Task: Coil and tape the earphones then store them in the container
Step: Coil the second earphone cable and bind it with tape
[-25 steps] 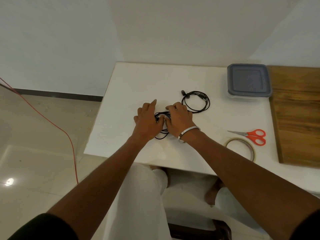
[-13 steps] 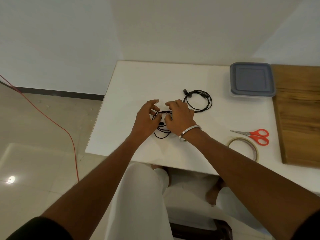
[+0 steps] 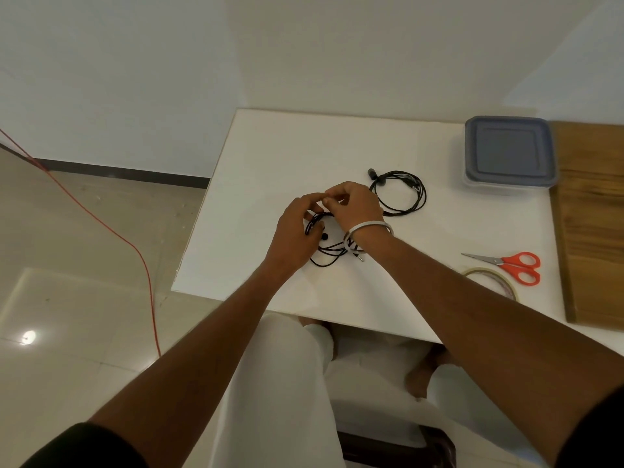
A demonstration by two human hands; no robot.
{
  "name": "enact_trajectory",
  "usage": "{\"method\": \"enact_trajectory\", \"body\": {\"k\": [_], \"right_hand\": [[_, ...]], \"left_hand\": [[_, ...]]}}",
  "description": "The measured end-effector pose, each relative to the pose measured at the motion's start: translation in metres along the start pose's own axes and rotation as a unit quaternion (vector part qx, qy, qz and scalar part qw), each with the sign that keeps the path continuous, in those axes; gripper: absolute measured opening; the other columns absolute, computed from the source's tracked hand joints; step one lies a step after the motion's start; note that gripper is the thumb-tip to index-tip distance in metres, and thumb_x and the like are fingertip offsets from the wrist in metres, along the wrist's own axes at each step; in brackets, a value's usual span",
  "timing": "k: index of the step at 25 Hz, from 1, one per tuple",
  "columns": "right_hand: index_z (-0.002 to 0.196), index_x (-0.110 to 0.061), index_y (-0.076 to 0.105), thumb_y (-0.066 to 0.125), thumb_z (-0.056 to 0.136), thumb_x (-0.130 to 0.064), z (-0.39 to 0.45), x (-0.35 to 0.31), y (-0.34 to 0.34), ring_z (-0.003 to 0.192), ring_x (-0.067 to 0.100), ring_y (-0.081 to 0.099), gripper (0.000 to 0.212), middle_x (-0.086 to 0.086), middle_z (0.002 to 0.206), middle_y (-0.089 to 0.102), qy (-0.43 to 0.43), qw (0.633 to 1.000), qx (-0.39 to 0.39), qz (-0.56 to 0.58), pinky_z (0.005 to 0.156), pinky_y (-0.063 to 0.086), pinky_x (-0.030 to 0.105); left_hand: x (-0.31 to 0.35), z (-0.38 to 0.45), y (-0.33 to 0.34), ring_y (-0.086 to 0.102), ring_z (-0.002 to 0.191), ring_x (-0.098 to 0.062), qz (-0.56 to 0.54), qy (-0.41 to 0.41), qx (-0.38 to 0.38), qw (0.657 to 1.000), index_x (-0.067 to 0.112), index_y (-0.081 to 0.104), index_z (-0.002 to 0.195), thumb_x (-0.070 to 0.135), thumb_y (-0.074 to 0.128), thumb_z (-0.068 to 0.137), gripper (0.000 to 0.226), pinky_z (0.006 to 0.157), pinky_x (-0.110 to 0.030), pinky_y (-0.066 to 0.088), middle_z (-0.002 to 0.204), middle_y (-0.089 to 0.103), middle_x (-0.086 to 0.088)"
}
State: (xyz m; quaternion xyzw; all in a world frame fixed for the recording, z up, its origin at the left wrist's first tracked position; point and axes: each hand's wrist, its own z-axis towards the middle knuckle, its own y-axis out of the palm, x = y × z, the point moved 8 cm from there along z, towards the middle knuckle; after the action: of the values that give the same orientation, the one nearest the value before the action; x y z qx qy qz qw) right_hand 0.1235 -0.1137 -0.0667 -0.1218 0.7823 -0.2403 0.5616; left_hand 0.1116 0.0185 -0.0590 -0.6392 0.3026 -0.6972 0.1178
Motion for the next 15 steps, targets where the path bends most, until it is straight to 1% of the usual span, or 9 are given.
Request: {"method": "enact_trajectory", "body": {"k": [4, 6, 7, 9, 11, 13, 15], "right_hand": [[0.086, -0.028, 0.068, 0.069, 0.08, -0.026, -0.001, 0.005, -0.008, 0.089, 0.011, 0.065, 0.007, -0.011, 0.079, 0.066, 0.028, 0.999, 0.018, 0.031, 0.091, 0.048, 0.045], [0.083, -0.03, 0.068, 0.069, 0.08, -0.025, -0.002, 0.004, -0.011, 0.087, 0.009, 0.065, 0.006, -0.014, 0.076, 0.064, 0.019, 0.999, 0.018, 0.033, 0.091, 0.048, 0.044], [0.08, -0.032, 0.067, 0.069, 0.08, -0.025, -0.003, 0.004, -0.014, 0.086, 0.009, 0.065, 0.007, -0.014, 0.076, 0.064, 0.011, 0.999, 0.022, 0.034, 0.091, 0.049, 0.043], [0.078, -0.033, 0.065, 0.067, 0.081, -0.025, -0.005, 0.006, -0.019, 0.086, 0.009, 0.065, 0.009, -0.014, 0.079, 0.066, -0.002, 0.998, 0.032, 0.045, 0.09, 0.051, 0.041], [0.079, -0.033, 0.065, 0.067, 0.081, -0.028, -0.007, 0.008, -0.017, 0.088, 0.01, 0.063, 0.006, -0.014, 0.083, 0.066, -0.018, 0.999, 0.007, 0.032, 0.089, 0.051, 0.041], [0.076, -0.034, 0.066, 0.068, 0.078, -0.033, -0.007, 0.007, -0.005, 0.094, 0.014, 0.059, 0.003, -0.013, 0.09, 0.065, -0.059, 0.996, -0.052, -0.048, 0.088, 0.048, 0.045], [0.076, -0.034, 0.068, 0.07, 0.076, -0.032, -0.007, 0.003, 0.004, 0.099, 0.021, 0.058, 0.002, -0.004, 0.099, 0.064, -0.111, 0.98, -0.093, -0.133, 0.086, 0.048, 0.044]], "left_hand": [[0.0, -0.001, 0.003, 0.057, 0.091, -0.009, 0.007, -0.003, -0.008, 1.0, 0.022, 0.053, 0.129, 0.001, 0.056, 0.086, 0.048, 0.088, -0.026, 0.048, 0.107, 0.06, 0.004], [0.0, -0.001, 0.003, 0.057, 0.092, -0.012, 0.01, -0.002, -0.008, 1.0, 0.021, 0.051, 0.131, 0.0, 0.057, 0.086, 0.05, 0.088, -0.03, 0.049, 0.109, 0.06, 0.001], [-0.001, -0.001, 0.003, 0.056, 0.092, -0.012, 0.013, -0.005, -0.007, 1.0, 0.019, 0.049, 0.134, 0.0, 0.057, 0.086, 0.052, 0.087, -0.027, 0.049, 0.112, 0.059, -0.001], [-0.003, -0.001, 0.003, 0.053, 0.092, -0.01, 0.023, -0.019, -0.005, 1.0, 0.016, 0.044, 0.139, 0.0, 0.058, 0.087, 0.057, 0.082, -0.014, 0.045, 0.116, 0.056, -0.004], [-0.005, -0.001, 0.004, 0.051, 0.091, -0.009, 0.036, -0.028, -0.007, 0.999, 0.015, 0.041, 0.141, 0.001, 0.059, 0.087, 0.058, 0.076, -0.006, 0.04, 0.118, 0.053, -0.003], [-0.006, 0.0, 0.007, 0.051, 0.094, -0.01, 0.044, -0.035, -0.008, 0.998, 0.014, 0.041, 0.14, 0.003, 0.06, 0.088, 0.056, 0.074, -0.005, 0.04, 0.118, 0.052, -0.004], [-0.007, 0.001, 0.008, 0.052, 0.098, -0.014, 0.056, -0.04, -0.004, 0.998, 0.012, 0.045, 0.137, 0.005, 0.061, 0.088, 0.052, 0.075, -0.008, 0.039, 0.118, 0.053, -0.006]]}}
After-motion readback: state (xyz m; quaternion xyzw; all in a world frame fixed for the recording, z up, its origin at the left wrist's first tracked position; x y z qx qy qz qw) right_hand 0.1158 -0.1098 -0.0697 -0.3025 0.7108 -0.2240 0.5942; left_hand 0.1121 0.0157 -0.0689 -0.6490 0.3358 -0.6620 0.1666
